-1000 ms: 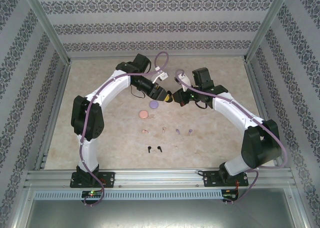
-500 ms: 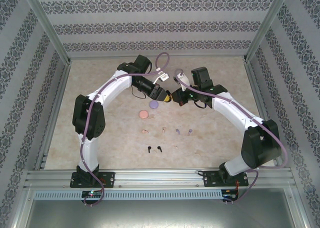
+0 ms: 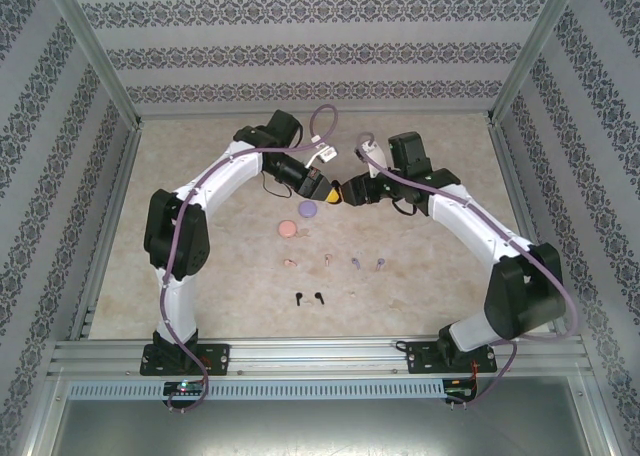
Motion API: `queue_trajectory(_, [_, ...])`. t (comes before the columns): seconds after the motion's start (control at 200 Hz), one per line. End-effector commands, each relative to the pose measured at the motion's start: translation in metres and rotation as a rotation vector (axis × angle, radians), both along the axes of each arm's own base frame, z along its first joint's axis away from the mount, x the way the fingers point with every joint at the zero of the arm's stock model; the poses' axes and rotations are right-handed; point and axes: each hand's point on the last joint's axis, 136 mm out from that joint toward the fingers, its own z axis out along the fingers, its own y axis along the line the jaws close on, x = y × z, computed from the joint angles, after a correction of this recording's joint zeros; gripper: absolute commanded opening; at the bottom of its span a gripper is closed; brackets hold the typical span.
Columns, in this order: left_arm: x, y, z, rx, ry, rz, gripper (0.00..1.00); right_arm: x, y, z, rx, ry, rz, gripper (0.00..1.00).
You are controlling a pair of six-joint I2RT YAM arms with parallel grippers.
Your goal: Insert the wireless bluetooth earbuds into the charging case
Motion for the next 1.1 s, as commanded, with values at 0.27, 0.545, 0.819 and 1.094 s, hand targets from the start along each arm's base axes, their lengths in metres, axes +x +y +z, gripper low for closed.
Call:
queue_trajectory(0.27, [0.021, 0.05, 0.044, -0.109, -0.21, 0.251, 0.0, -0.028, -0.058, 0.042, 0.011, -0.089, -0.339, 0.98])
queue_trajectory(0.545, [0.006, 0.073, 0.078, -0.168, -0.4, 0.418, 0.0, -0.044, -0.045, 0.033, 0.174, 0.057, -0.363, 0.98])
queue_trajectory(0.819, [-0.001, 0.106, 0.084, -0.196, -0.633, 0.646, 0.0, -0.074, -0.004, -0.013, 0.089, 0.226, -0.323, 0.95])
queue_trajectory(1.094, [-0.009, 0.14, 0.077, -0.189, -0.76, 0.834, 0.0, -0.112, 0.046, -0.056, -0.085, 0.374, -0.332, 0.85])
